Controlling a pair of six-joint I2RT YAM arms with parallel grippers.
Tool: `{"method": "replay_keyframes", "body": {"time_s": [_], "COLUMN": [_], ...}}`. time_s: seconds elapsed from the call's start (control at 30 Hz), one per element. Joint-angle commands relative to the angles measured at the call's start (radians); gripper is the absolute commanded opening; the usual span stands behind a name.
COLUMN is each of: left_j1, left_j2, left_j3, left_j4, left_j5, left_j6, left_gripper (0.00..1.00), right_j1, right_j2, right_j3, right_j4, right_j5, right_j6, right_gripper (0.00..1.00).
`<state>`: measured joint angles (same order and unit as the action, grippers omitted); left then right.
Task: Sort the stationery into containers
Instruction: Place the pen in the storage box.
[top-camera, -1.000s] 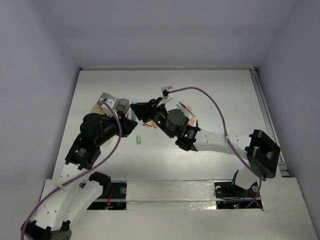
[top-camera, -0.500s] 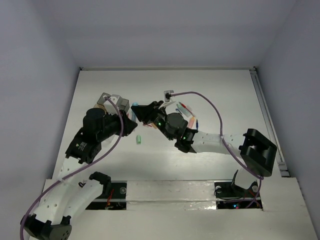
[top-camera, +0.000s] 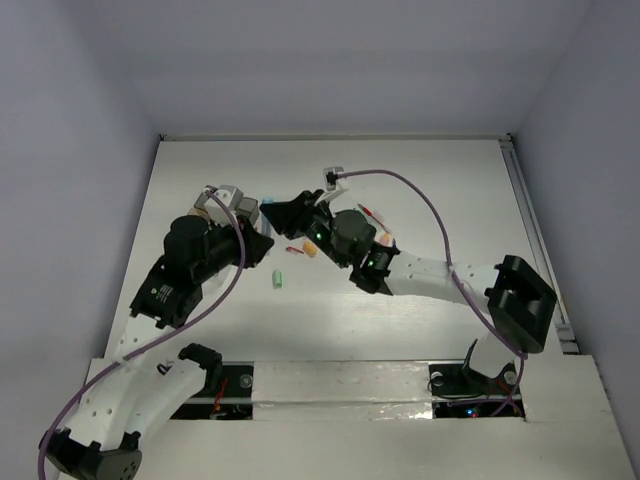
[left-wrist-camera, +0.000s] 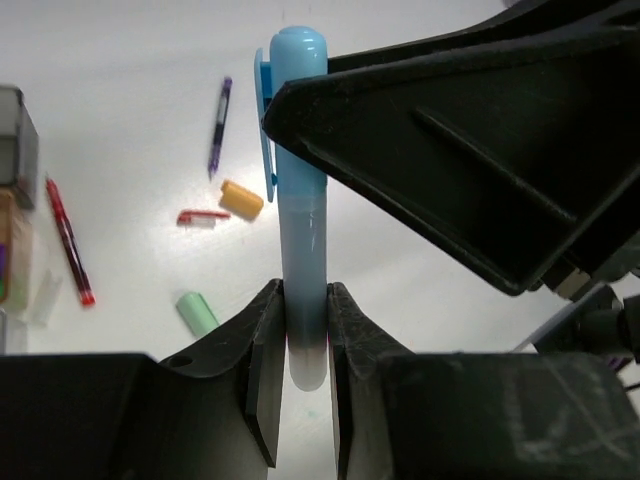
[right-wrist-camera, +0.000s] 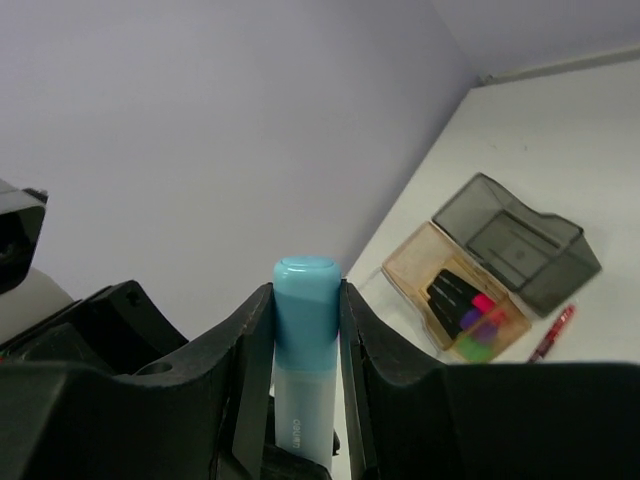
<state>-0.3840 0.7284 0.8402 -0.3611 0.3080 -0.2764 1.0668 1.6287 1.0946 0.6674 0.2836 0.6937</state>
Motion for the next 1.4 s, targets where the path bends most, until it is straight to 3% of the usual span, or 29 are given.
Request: {"method": "replay_keyframes", "body": {"time_s": [0.0,0.07,0.17,0.23,0.3,0.43,0.6,0.73,0.9,1.1,1.37], "left_j1": [0.025,0.025,0.025,0.025,0.025,0.025,0.025,0.025,0.025,0.045,0.045], "left_j2": [-0.063,-0.090,-0.124,-0.144,-0.184,-0.268,-0.333,-0.363,-0.366,-0.363,-0.365], "left_j3": [0.031,0.005,-0.009,-0.003,0.003,0.016,-0.027,-0.099,-0.139,-0.148,-0.147], "left_j4": [0.332,0.285,0.213,0.173,0.122,0.080,0.194,0.307,0.333,0.335,0.330], "left_j5": [-0.103,-0.086,-0.086,-0.098,-0.115,-0.171,-0.191,-0.185,-0.199,-0.138,-0.138], "left_j6": [-0.018,-0.015,-0.001,0.016,0.023,0.023,-0.001,-0.001,0.029,0.034,0.045], "left_gripper": [0.03,0.14,0.47,0.60,0.78,0.97,0.99,0.99,0.99,0.99,0.99], "right_j1": [-0.033,-0.079,-0.158,-0.186,-0.212,-0.212,-0.212,-0.212,-0.221,-0.222,-0.222], "right_j2": [0.048,0.074,0.129,0.175,0.210,0.313,0.535,0.710,0.919,1.014,1.068], "right_j3": [0.071,0.170,0.289,0.349,0.427,0.531,0.729,0.991,1.295,1.372,1.357], "right_j4": [-0.238,-0.247,-0.259,-0.265,-0.272,-0.270,-0.275,-0.308,-0.396,-0.396,-0.325], "right_j5": [-0.201,-0.192,-0.187,-0.204,-0.198,-0.219,-0.354,-0.434,-0.512,-0.526,-0.570], "right_j6": [-0.065,-0.076,-0.028,-0.002,-0.006,-0.055,-0.158,-0.308,-0.498,-0.594,-0.582], "right_gripper": [0.00,0.00,0.00,0.00,0.00,0.00,0.00,0.00,0.00,0.00,0.00]}}
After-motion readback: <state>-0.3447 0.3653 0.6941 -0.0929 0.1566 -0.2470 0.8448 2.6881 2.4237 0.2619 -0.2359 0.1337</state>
